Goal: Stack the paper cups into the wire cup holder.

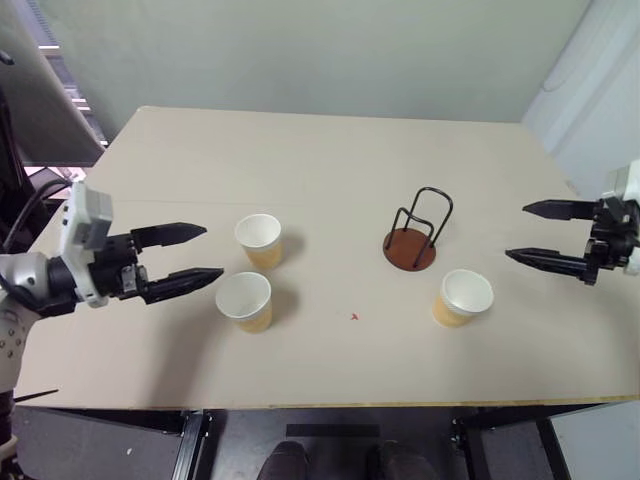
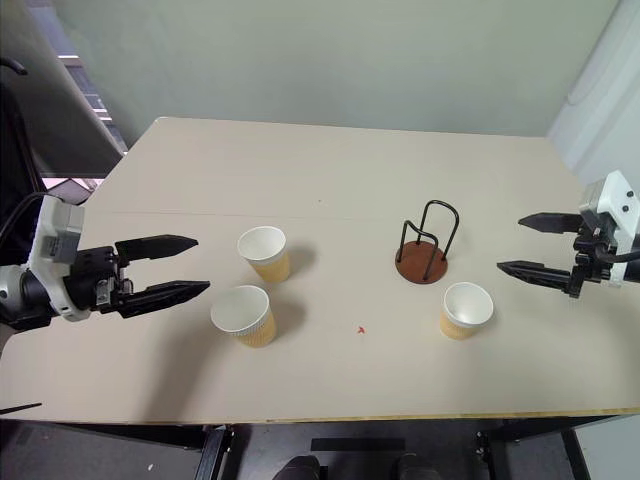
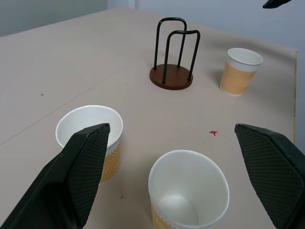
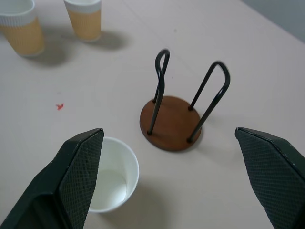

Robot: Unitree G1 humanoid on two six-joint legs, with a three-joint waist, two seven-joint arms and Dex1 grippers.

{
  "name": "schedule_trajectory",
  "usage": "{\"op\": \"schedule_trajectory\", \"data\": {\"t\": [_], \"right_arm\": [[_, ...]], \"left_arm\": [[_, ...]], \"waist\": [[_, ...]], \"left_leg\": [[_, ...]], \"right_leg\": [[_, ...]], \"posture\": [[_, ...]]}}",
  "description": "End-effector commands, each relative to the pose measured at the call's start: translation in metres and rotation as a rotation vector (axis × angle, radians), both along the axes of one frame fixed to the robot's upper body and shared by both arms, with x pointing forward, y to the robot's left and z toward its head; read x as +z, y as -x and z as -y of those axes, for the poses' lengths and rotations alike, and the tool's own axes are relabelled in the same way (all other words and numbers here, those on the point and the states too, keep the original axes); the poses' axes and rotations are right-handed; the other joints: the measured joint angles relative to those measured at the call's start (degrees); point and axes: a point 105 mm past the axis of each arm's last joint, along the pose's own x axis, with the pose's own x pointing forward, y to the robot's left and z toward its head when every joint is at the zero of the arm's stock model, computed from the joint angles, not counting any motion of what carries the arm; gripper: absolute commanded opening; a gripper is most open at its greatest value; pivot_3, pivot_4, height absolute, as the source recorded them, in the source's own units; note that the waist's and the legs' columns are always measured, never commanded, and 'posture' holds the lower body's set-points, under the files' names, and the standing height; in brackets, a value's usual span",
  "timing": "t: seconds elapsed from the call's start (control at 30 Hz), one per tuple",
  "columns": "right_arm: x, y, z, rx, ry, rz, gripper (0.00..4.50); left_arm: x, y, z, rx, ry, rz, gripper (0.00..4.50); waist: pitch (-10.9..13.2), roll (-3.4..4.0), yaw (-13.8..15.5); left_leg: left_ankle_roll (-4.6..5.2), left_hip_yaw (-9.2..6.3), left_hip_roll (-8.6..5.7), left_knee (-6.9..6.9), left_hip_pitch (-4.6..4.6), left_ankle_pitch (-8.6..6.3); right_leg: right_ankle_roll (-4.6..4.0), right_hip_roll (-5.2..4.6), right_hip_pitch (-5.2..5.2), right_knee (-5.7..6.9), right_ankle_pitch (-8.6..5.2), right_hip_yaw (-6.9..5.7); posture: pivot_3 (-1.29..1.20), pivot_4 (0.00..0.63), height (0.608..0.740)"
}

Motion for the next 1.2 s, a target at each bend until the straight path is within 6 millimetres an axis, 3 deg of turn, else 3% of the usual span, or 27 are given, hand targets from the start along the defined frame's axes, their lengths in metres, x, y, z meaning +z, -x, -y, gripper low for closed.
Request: {"op": "schedule_trajectory", "data": {"t": [0.03,0.23,0.37,0.47,0.6,0.7,1.07,1.2], "right_arm": [[0.023,0.005,-0.002,0.012,-0.053,0.080,4.50],[0.017,0.010,-0.005,0.074,-0.005,0.053,4.50],[0.006,-0.004,-0.018,0.069,0.032,0.023,4.50],[0.014,-0.017,-0.040,0.097,-0.059,0.022,4.50],[0.004,-0.046,-0.057,0.032,-0.046,0.015,4.50],[-0.004,-0.049,-0.070,0.067,-0.057,-0.019,4.50],[-0.032,-0.072,-0.075,0.017,-0.013,-0.099,4.50],[-0.038,-0.075,-0.083,0.036,-0.023,-0.113,3.55]], "left_arm": [[0.012,0.004,-0.007,0.022,-0.025,0.060,4.49],[0.015,0.005,-0.007,0.020,-0.014,0.069,4.49],[0.013,-0.001,0.002,0.005,-0.006,0.065,4.49],[0.014,-0.006,0.010,-0.005,0.000,0.065,4.49],[0.016,-0.004,0.017,-0.028,0.015,0.065,4.49],[0.018,-0.001,0.020,-0.037,0.020,0.063,4.49],[0.017,0.009,0.029,-0.064,0.002,0.072,4.49],[0.014,0.011,0.030,-0.061,-0.001,0.068,4.50]], "waist": [[0.00,0.00,0.01],[0.00,0.00,0.02],[0.00,0.00,-0.17],[0.00,0.01,-0.57],[0.00,0.00,-1.07],[0.00,0.00,-1.10],[0.00,0.01,-0.88],[0.00,0.01,-0.93]], "left_leg": [[0.00,0.00,0.00,0.00,-0.01,0.00],[0.00,0.00,0.00,0.01,-0.03,0.00],[0.00,0.01,0.01,0.03,-0.01,0.00],[0.01,0.01,0.00,0.10,0.05,0.00],[0.00,0.04,0.03,0.10,0.04,0.00],[0.00,0.01,0.07,0.06,-0.06,0.00],[-0.02,0.03,0.07,0.09,-0.14,0.01],[-0.04,0.05,0.06,0.07,-0.09,0.02]], "right_leg": [[0.00,0.00,0.00,0.00,0.00,0.00],[0.00,0.00,-0.02,0.00,0.00,0.02],[-0.01,0.01,-0.02,0.04,0.00,0.02],[-0.01,0.01,-0.04,0.18,0.01,0.03],[0.01,0.04,-0.19,0.35,0.02,0.04],[0.02,0.03,-0.32,0.34,0.02,0.04],[0.04,-0.11,-0.38,0.34,0.04,0.05],[0.03,-0.08,-0.41,0.45,0.03,0.05]], "posture": [[0.00,0.150,0.740],[0.00,0.150,0.740],[0.00,0.150,0.740],[0.00,0.150,0.740],[0.00,0.150,0.740],[0.00,0.150,0.740],[0.00,0.150,0.740],[0.00,0.150,0.740]]}}
